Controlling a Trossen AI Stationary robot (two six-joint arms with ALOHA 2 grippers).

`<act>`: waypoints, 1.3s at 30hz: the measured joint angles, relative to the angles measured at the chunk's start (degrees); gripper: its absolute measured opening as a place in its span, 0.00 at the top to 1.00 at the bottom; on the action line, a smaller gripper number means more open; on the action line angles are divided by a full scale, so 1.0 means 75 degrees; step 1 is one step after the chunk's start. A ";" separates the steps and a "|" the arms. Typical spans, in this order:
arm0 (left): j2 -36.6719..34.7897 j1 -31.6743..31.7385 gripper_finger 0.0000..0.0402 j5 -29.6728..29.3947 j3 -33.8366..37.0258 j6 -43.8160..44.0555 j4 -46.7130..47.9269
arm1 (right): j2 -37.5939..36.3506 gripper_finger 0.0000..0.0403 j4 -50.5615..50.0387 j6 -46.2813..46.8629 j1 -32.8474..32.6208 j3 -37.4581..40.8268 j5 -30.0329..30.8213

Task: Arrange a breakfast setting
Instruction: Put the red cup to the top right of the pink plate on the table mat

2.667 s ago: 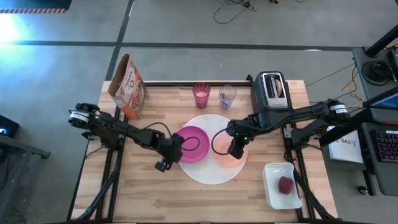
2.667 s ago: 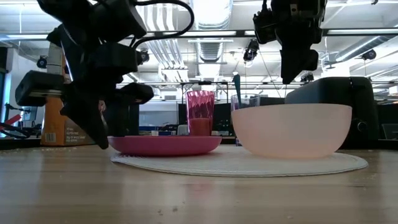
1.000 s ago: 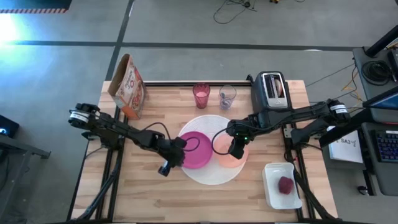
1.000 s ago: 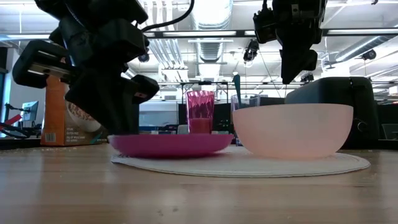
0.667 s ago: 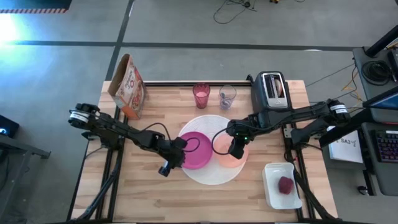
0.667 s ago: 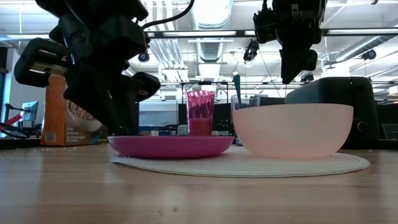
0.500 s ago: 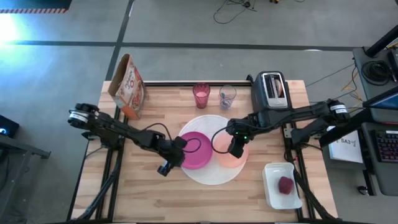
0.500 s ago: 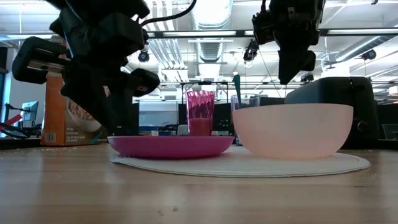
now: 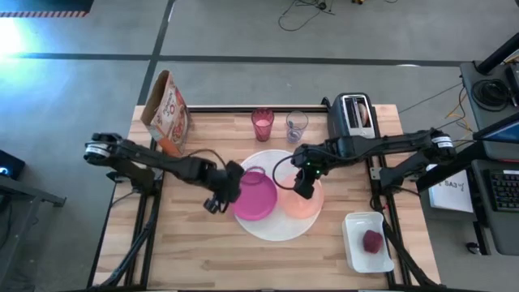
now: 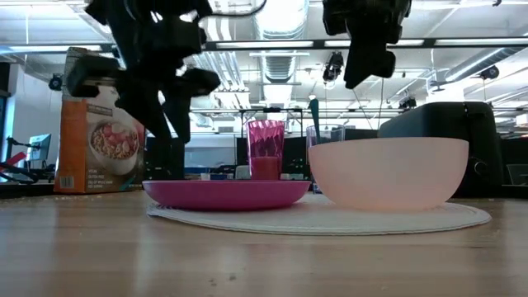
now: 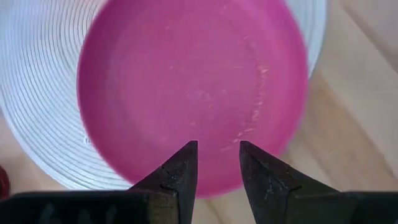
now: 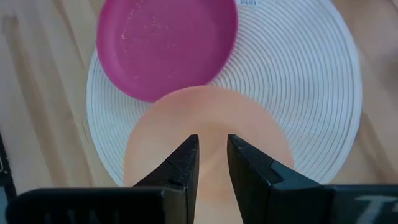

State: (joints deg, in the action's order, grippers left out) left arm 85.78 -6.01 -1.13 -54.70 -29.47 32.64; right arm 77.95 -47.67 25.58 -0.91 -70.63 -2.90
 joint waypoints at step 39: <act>0.1491 0.4728 0.75 0.2093 -0.2518 -0.2608 -0.1961 | 0.0003 0.82 -0.0287 -0.1693 0.0026 -0.0032 0.0010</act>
State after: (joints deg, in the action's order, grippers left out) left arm 96.96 29.45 14.57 -73.58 -49.04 17.94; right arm 77.97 -49.82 12.88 -0.71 -70.87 -2.83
